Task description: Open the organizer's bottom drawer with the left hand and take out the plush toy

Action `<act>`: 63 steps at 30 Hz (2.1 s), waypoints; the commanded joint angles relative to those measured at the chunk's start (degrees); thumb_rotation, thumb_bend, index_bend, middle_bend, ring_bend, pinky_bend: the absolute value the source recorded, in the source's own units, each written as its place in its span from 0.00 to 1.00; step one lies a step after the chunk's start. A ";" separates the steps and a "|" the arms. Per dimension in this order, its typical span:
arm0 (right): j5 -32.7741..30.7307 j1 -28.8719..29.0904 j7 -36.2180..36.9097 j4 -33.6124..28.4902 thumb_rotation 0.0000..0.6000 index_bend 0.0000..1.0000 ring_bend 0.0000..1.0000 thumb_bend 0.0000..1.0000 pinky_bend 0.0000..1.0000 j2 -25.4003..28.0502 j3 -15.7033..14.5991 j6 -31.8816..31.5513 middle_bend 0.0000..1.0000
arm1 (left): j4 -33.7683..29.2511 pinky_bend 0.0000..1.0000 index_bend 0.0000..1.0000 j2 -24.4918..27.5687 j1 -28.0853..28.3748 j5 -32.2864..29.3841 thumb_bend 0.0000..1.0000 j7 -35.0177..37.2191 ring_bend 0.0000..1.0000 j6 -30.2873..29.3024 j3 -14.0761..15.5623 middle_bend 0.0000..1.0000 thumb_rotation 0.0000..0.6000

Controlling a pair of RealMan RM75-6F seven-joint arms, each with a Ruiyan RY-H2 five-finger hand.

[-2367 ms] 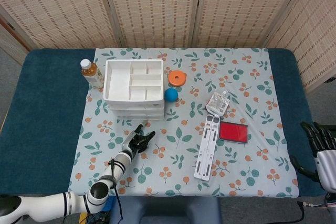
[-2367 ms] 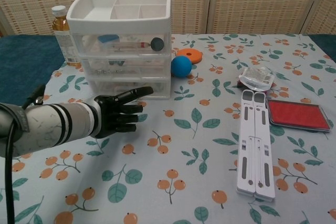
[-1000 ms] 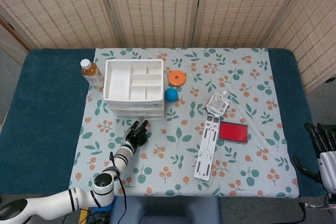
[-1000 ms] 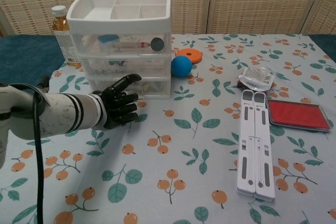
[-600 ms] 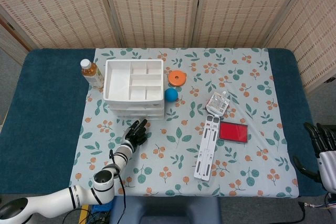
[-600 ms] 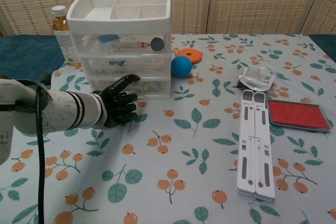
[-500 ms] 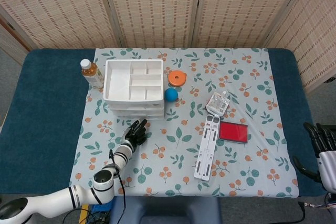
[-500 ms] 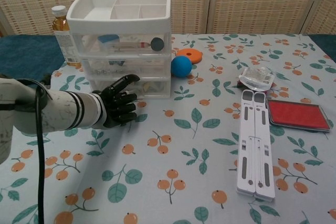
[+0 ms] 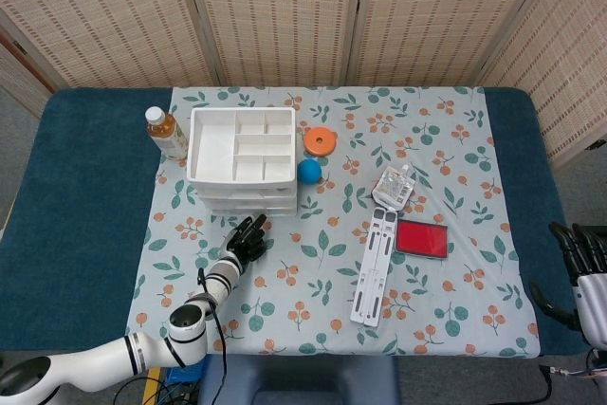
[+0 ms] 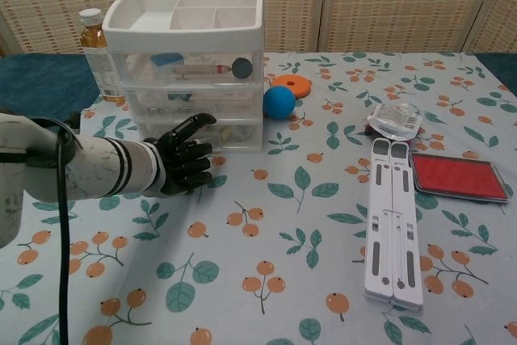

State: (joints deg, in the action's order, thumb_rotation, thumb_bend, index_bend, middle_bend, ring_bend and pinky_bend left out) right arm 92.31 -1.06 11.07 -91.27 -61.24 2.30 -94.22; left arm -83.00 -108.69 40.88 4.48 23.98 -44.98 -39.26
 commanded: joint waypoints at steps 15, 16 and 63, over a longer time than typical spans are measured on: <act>-0.24 -0.13 -0.27 -0.21 1.00 0.00 0.00 0.34 0.04 0.11 0.06 0.09 0.08 | 2.49 1.00 0.30 0.00 1.37 -3.07 0.34 -1.44 1.00 1.08 -0.82 0.96 1.00; -0.25 -0.15 -0.27 -0.20 1.00 0.00 0.00 0.34 0.04 0.11 0.06 0.08 0.08 | 2.54 1.00 0.30 0.02 1.39 -3.15 0.34 -1.52 1.00 1.13 -0.82 0.96 1.00; 0.21 -0.21 0.15 0.19 1.00 0.00 0.00 0.34 0.04 -0.07 0.15 -0.27 0.08 | -8.05 1.00 0.27 9.26 -1.49 -13.50 0.35 -1.22 1.00 8.08 4.87 0.96 1.00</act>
State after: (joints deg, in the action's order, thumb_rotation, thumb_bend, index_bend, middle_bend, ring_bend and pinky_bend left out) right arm 92.52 -1.27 11.22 -91.07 -61.31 2.45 -94.50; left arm -90.92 -99.55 39.38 -8.90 22.70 -37.02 -34.50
